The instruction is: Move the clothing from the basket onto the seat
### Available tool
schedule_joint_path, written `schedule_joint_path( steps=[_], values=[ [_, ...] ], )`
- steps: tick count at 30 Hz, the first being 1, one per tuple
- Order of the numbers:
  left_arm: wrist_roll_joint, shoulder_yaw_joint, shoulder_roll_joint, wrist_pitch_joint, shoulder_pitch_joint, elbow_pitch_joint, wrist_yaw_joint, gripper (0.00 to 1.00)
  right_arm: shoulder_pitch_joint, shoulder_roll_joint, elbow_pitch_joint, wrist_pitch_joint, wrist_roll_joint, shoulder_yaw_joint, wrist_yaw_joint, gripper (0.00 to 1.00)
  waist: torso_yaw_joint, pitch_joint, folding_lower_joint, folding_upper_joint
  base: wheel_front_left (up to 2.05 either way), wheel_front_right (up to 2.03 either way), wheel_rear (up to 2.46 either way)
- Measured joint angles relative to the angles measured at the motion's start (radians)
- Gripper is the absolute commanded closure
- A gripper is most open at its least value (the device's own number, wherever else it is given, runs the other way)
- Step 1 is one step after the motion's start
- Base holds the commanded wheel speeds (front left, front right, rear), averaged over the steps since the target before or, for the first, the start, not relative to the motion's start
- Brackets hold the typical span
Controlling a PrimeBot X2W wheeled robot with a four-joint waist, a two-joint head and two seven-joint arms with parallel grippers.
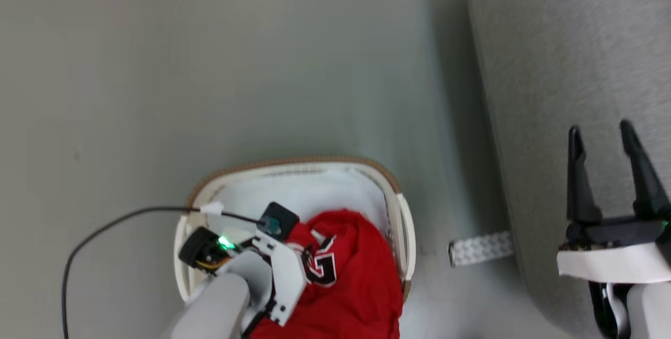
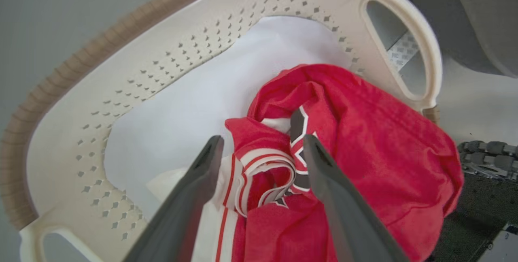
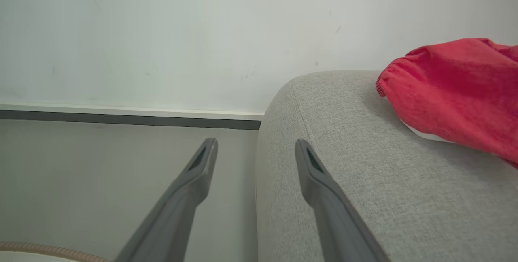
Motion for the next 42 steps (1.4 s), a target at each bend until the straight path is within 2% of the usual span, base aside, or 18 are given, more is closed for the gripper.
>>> schedule_joint_path(
  steps=[10,21,22,23,24,32,42],
  values=[
    [0.033,-0.04,0.003,-0.011,-0.152,0.181,-0.003,0.0,-0.081,0.0,-0.098,0.0,-0.002,0.01,0.0,0.0,-0.001,0.214,-0.0001,0.0,0.0,0.0,0.0],
    [0.049,-0.067,-0.006,-0.077,-0.259,0.303,0.002,0.0,-0.104,0.001,-0.16,-0.001,-0.001,-0.007,0.0,0.0,-0.004,0.351,-0.0002,0.0,0.0,0.0,0.0],
    [0.049,-0.071,-0.007,-0.086,-0.269,0.31,0.002,0.15,-0.104,0.001,-0.164,-0.002,-0.001,-0.012,0.0,0.0,-0.005,0.359,-0.0003,0.0,0.0,0.0,0.0],
    [0.054,-0.082,-0.007,-0.101,-0.277,0.316,0.002,0.69,-0.104,0.001,-0.168,-0.004,0.0,-0.017,0.0,0.0,-0.005,0.366,-0.0002,-0.0001,0.0,0.0,0.0],
    [0.062,-0.095,-0.007,-0.115,-0.284,0.323,0.001,1.0,-0.104,0.002,-0.171,-0.004,0.0,-0.022,0.0,0.0,-0.005,0.372,-0.0003,-0.0001,0.0,0.0,0.0],
    [0.01,-0.103,-0.035,-0.199,-0.286,0.373,-0.007,1.0,-0.105,0.006,-0.144,-0.003,0.002,-0.066,0.001,0.0,-0.005,0.332,-0.0002,0.0,0.0,0.0,0.0],
    [-0.143,-0.057,-0.056,-0.32,-0.184,0.319,-0.01,1.0,-0.043,0.002,-0.053,-0.003,0.003,-0.084,0.001,0.0,0.026,0.103,-0.0003,0.0,0.0,0.0,0.0]
  ],
)
